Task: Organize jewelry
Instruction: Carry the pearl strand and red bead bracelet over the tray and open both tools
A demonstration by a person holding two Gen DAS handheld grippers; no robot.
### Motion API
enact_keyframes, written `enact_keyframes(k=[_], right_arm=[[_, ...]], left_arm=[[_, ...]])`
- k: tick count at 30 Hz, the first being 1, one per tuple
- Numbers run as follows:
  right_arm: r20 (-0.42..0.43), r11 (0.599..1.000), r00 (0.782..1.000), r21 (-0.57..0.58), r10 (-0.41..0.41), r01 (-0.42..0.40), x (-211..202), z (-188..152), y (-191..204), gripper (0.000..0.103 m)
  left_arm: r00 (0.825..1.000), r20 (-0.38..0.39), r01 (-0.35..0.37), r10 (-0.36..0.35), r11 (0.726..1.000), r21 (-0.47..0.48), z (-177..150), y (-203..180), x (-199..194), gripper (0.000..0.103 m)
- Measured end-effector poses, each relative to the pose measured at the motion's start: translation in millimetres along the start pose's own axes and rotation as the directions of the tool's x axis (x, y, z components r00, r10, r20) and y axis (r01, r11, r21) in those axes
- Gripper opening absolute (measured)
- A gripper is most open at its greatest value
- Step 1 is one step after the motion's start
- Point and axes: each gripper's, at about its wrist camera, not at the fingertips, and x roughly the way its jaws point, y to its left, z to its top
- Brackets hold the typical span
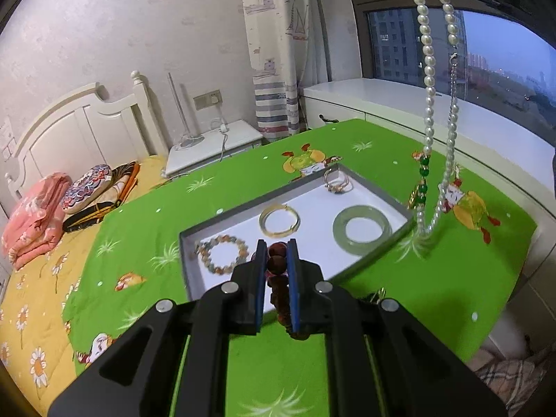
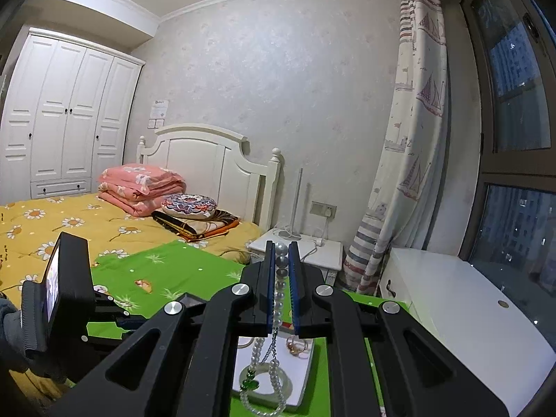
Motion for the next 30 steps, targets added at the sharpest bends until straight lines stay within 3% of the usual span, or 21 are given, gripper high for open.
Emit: enact_keyframes(k=[23,30], right_arm=[[-0.104,0.999,0.994,0.032,-0.024,0.028,111,-10,-29,0.010],[-0.158,0.998,0.987,0.056,0.032,-0.023,142,-25,-30,0.010]], left_arm=[[0.997,-0.062,0.039,-0.042,0.999,-0.036,50,-13,89,0.011],[0.993,-0.113,0.036,-0.043,0.997,-0.061,35,-8,118,0.011]])
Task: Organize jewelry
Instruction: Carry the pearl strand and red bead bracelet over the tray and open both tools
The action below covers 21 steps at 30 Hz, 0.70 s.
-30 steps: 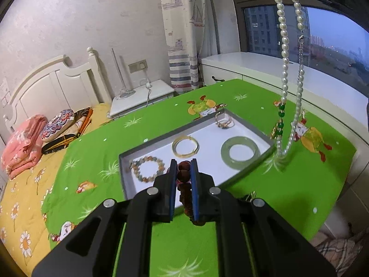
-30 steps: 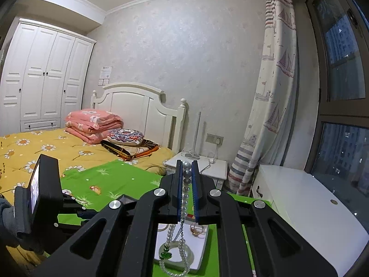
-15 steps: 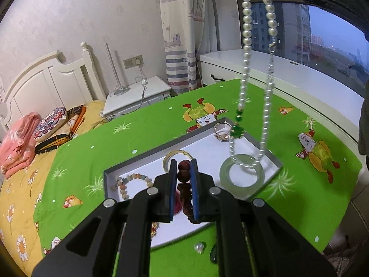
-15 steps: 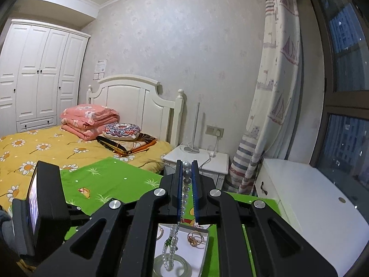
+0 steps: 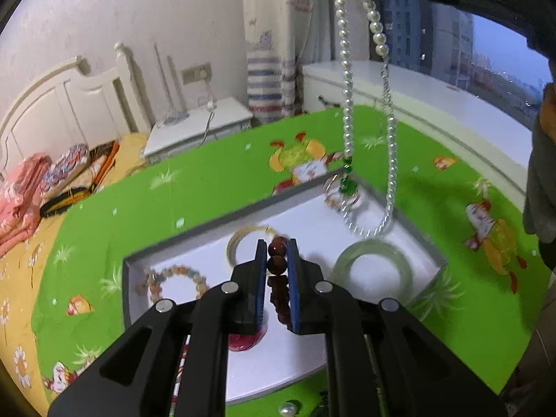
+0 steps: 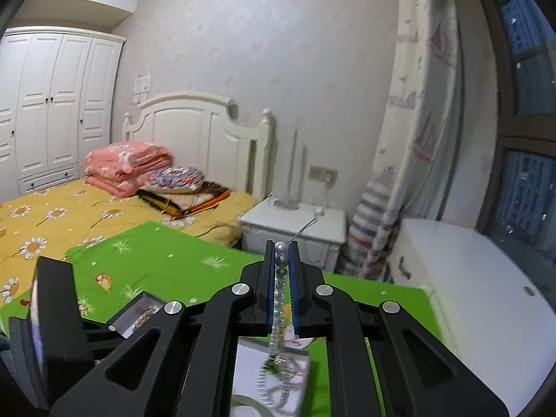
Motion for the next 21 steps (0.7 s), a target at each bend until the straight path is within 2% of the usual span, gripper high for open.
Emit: enact_keyframes(k=[4,6,10,12,13,14,16,19,20,21], right_arm=[[-0.052,0.996,0.994,0.001,0.093,-0.093,21,-12,14,0.010],[-0.081,0.987,0.984,0.010,0.159,-0.158,30,-19,22,0.010],[-0.148,0.951,0.939,0.047,0.310,-0.306,47,-33,39,0.010],[-0.177,0.938,0.921,0.045,0.347,-0.345,52,-40,50,0.010],[-0.189,0.935,0.916,0.043,0.354,-0.352,55,-42,54,0.010],[-0.209,0.933,0.910,0.042,0.358,-0.357,60,-45,59,0.010],[-0.234,0.934,0.906,0.039,0.353,-0.354,68,-49,65,0.010],[-0.286,0.933,0.890,0.046,0.355,-0.357,87,-59,74,0.010],[-0.304,0.930,0.882,0.049,0.361,-0.364,92,-62,78,0.010],[-0.334,0.923,0.864,0.056,0.376,-0.380,100,-67,84,0.010]], left_arm=[[0.999,-0.046,-0.007,0.006,0.999,-0.035,-17,16,15,0.011],[0.998,-0.064,-0.007,0.004,0.999,-0.054,-25,26,20,0.012],[0.998,-0.063,0.006,-0.011,0.997,-0.081,-37,36,23,0.016],[0.999,-0.048,0.019,-0.025,0.993,-0.115,-42,42,21,0.029],[0.999,-0.040,0.023,-0.028,0.991,-0.129,-43,44,19,0.051],[1.000,-0.018,0.023,-0.026,0.988,-0.153,-47,48,14,0.067],[1.000,0.013,0.022,-0.020,0.984,-0.177,-53,52,5,0.072],[1.000,0.012,0.014,-0.012,0.984,-0.179,-61,53,-4,0.076],[1.000,0.015,0.003,0.000,0.983,-0.182,-66,54,-9,0.080],[1.000,0.020,-0.003,0.007,0.983,-0.186,-70,55,-13,0.081]])
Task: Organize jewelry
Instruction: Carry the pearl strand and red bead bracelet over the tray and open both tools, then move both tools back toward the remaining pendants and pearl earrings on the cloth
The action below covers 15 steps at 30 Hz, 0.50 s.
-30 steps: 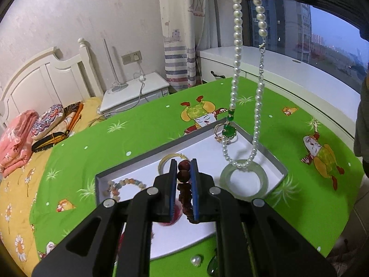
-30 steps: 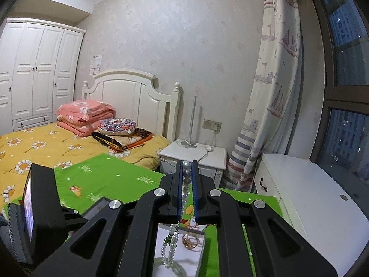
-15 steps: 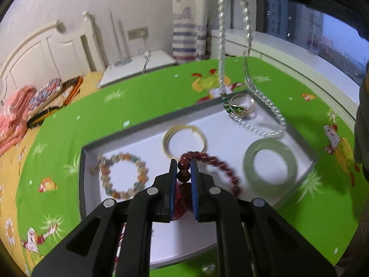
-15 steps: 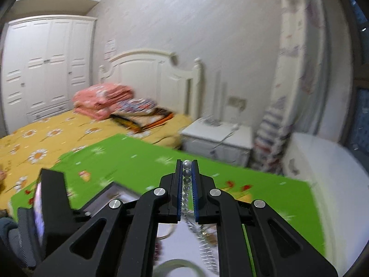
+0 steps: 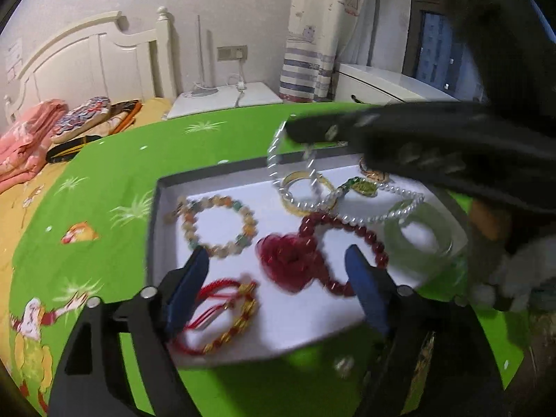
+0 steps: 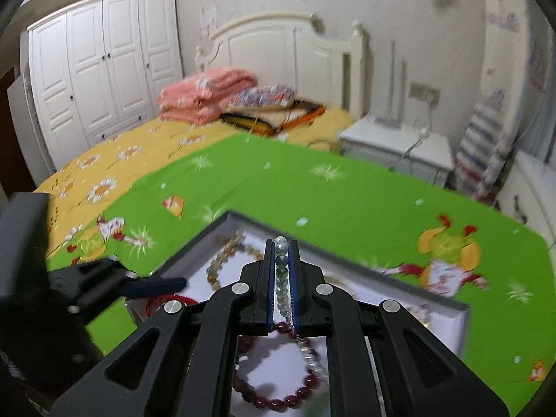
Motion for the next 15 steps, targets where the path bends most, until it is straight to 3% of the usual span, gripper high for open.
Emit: enact_keyframes(k=[4,5,6,8,15], right_arm=[[-0.089,0.999,0.995,0.019,0.042,-0.041,27,-4,11,0.012],[-0.108,0.998,0.992,0.041,0.061,-0.057,30,-5,11,0.017],[-0.110,0.996,0.991,0.064,0.072,-0.066,28,-5,12,0.030],[-0.077,0.995,0.995,0.081,0.062,-0.056,16,-4,10,0.048],[0.073,0.994,0.997,0.104,-0.039,0.032,-72,-20,3,0.051]], left_arm=[[1.000,0.016,-0.024,0.024,1.000,-0.002,-13,5,-14,0.087],[0.999,0.017,-0.032,0.032,1.000,0.001,-15,6,-17,0.089],[0.999,0.015,-0.040,0.040,0.999,0.003,-17,7,-20,0.090],[0.998,0.013,-0.062,0.062,0.998,0.002,-21,9,-25,0.093],[0.996,0.010,-0.092,0.093,0.993,-0.079,-39,23,-47,0.096]])
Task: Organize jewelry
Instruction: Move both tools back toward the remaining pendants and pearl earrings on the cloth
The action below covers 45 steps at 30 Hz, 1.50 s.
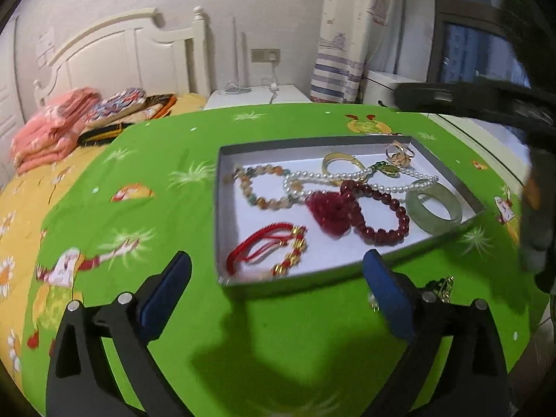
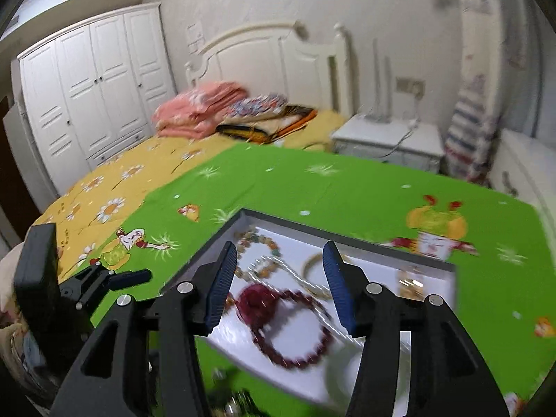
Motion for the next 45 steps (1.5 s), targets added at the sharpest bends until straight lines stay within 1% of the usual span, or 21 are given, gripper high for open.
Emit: enact_keyframes(k=[4,6,10,12,16,18,22,25,29,34,37,41,43,45], right_arm=[[0.017,0.997,0.997,0.006,-0.072,0.072,-35,-22,-5,0.055],[0.024,0.996,0.996,0.020,-0.087,0.087,-48,-39,-4,0.058],[-0.001,0.995,0.997,0.058,-0.080,0.080,-60,-80,3,0.059],[-0.030,0.994,0.997,0.081,-0.069,0.071,-60,-99,6,0.060],[-0.088,0.990,0.995,0.131,-0.049,0.060,-55,-122,5,0.060],[-0.108,0.988,0.993,0.136,-0.053,0.067,-53,-130,6,0.060],[-0.132,0.987,0.990,0.147,-0.047,0.066,-50,-137,9,0.060],[-0.152,0.989,0.988,0.139,-0.037,0.059,-45,-140,15,0.060],[-0.183,0.992,0.983,0.116,-0.027,0.049,-36,-145,28,0.060],[-0.207,0.994,0.978,0.096,-0.029,0.050,-28,-144,37,0.060],[-0.225,0.994,0.974,0.102,-0.023,0.048,-24,-143,40,0.060],[-0.195,0.992,0.980,0.115,-0.033,0.056,-27,-139,45,0.060],[-0.176,0.991,0.983,0.108,-0.059,0.079,-26,-133,49,0.060],[-0.176,0.992,0.981,0.076,-0.085,0.099,-21,-128,55,0.060]], left_arm=[[1.000,-0.009,-0.004,0.004,1.000,-0.014,-9,5,-8,0.097],[1.000,-0.011,-0.019,0.019,1.000,-0.003,-15,3,-12,0.098],[0.999,-0.032,-0.037,0.037,0.999,0.006,-26,2,-13,0.098],[0.998,-0.037,-0.041,0.042,0.999,0.006,-31,1,-15,0.098],[0.998,-0.041,-0.056,0.057,0.998,0.014,-40,-3,-20,0.098],[0.997,-0.042,-0.066,0.067,0.998,0.023,-44,-5,-21,0.098],[0.996,-0.051,-0.076,0.077,0.997,0.023,-50,-5,-20,0.098],[0.995,-0.060,-0.080,0.080,0.997,0.006,-55,-1,-17,0.098],[0.996,-0.062,-0.060,0.058,0.998,-0.025,-55,4,-16,0.098],[0.996,-0.081,-0.039,0.037,0.999,-0.023,-54,5,-11,0.098],[0.995,-0.095,-0.021,0.017,0.999,-0.042,-54,8,-8,0.098],[0.996,-0.089,-0.008,0.002,0.998,-0.063,-54,11,-8,0.098],[0.996,-0.086,-0.006,0.001,0.998,-0.059,-54,10,-8,0.098],[0.997,-0.083,-0.004,-0.001,0.998,-0.059,-54,10,-8,0.098]])
